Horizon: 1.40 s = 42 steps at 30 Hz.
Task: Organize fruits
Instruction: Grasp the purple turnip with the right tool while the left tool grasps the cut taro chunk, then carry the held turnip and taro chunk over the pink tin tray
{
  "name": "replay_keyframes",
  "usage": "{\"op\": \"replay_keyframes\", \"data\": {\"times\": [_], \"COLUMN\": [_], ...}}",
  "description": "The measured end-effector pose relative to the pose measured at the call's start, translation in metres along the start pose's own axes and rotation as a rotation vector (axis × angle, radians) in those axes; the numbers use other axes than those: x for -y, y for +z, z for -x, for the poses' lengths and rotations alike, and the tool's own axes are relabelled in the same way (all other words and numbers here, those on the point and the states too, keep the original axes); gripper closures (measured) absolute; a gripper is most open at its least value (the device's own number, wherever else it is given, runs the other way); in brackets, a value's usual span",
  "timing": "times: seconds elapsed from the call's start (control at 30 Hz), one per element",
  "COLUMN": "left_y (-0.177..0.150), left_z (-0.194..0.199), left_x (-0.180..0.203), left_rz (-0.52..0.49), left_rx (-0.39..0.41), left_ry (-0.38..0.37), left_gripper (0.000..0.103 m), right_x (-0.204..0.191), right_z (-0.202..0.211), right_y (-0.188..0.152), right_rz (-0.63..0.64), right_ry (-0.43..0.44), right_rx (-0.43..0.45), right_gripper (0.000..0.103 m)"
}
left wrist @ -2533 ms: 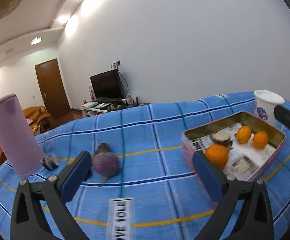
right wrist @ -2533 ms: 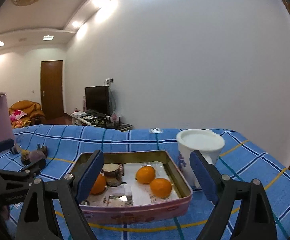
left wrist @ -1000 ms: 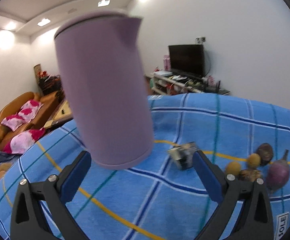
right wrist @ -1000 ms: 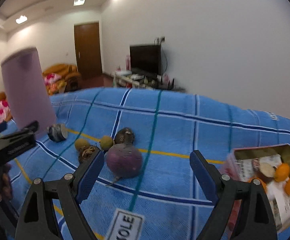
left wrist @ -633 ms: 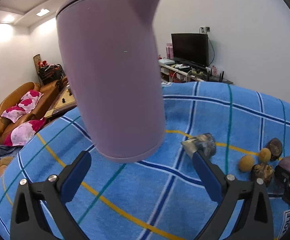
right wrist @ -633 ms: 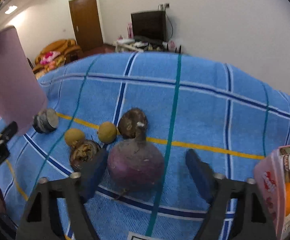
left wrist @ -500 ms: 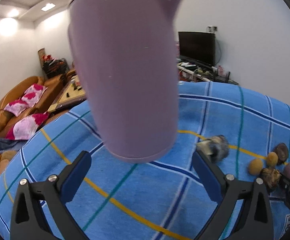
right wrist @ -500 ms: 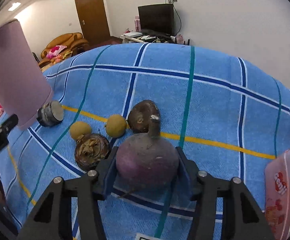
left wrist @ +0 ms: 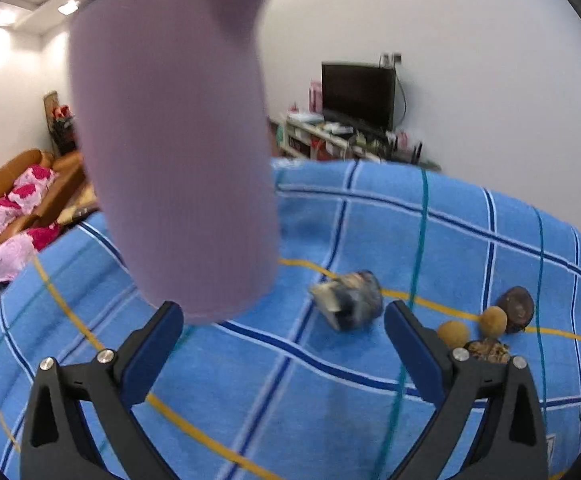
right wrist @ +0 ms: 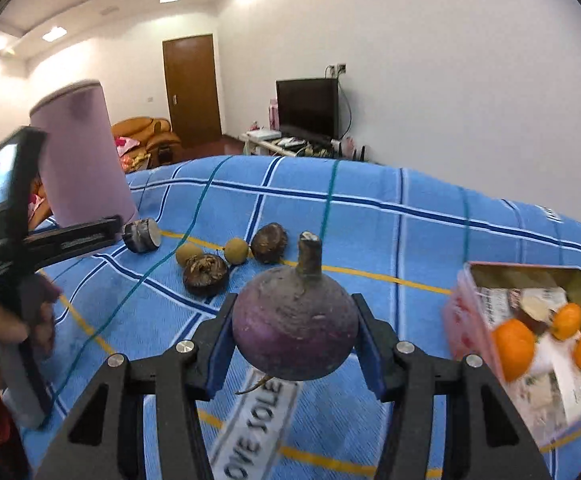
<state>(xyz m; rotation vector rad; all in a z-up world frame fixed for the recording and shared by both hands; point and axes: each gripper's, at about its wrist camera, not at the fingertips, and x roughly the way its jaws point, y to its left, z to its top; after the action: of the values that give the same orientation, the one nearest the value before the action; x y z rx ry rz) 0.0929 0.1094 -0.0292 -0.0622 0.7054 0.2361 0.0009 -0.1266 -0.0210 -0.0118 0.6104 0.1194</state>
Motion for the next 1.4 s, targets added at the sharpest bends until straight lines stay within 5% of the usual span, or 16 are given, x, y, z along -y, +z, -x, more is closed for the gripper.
{"op": "replay_keyframes", "data": {"times": [0.33, 0.47, 0.53, 0.6, 0.73, 0.87, 1.03, 1.17, 1.4], "left_y": [0.014, 0.013, 0.012, 0.01, 0.008, 0.002, -0.018, -0.041, -0.066], "left_z": [-0.048, -0.058, -0.059, -0.062, -0.059, -0.036, 0.022, 0.061, 0.098], "left_x": [0.032, 0.022, 0.02, 0.016, 0.011, 0.005, 0.029, 0.055, 0.088], "left_rz": [-0.047, 0.016, 0.032, 0.052, 0.083, 0.091, -0.015, -0.074, -0.148], "left_rx": [-0.108, -0.165, -0.171, -0.186, -0.178, -0.089, 0.099, 0.153, 0.209], "left_ry": [0.093, 0.046, 0.02, -0.031, -0.058, -0.06, -0.086, -0.163, -0.16], "left_gripper": [0.014, 0.021, 0.031, 0.057, 0.061, 0.061, 0.061, 0.061, 0.061], "right_x": [0.014, 0.014, 0.016, 0.019, 0.021, 0.017, 0.018, 0.023, 0.017], "right_z": [0.007, 0.005, 0.001, -0.002, -0.003, 0.003, 0.018, 0.024, 0.04], "right_y": [-0.006, -0.008, -0.008, -0.007, -0.007, -0.007, -0.008, -0.008, -0.012], "right_rz": [-0.041, -0.046, -0.054, -0.07, -0.086, -0.073, -0.088, -0.109, -0.046], "right_ry": [0.026, 0.029, 0.027, 0.031, 0.024, 0.005, -0.032, -0.056, -0.113], "right_rx": [-0.01, -0.025, -0.043, -0.053, -0.054, -0.023, 0.058, 0.094, 0.134], "right_gripper": [0.048, 0.048, 0.048, 0.048, 0.048, 0.048, 0.048, 0.048, 0.047]}}
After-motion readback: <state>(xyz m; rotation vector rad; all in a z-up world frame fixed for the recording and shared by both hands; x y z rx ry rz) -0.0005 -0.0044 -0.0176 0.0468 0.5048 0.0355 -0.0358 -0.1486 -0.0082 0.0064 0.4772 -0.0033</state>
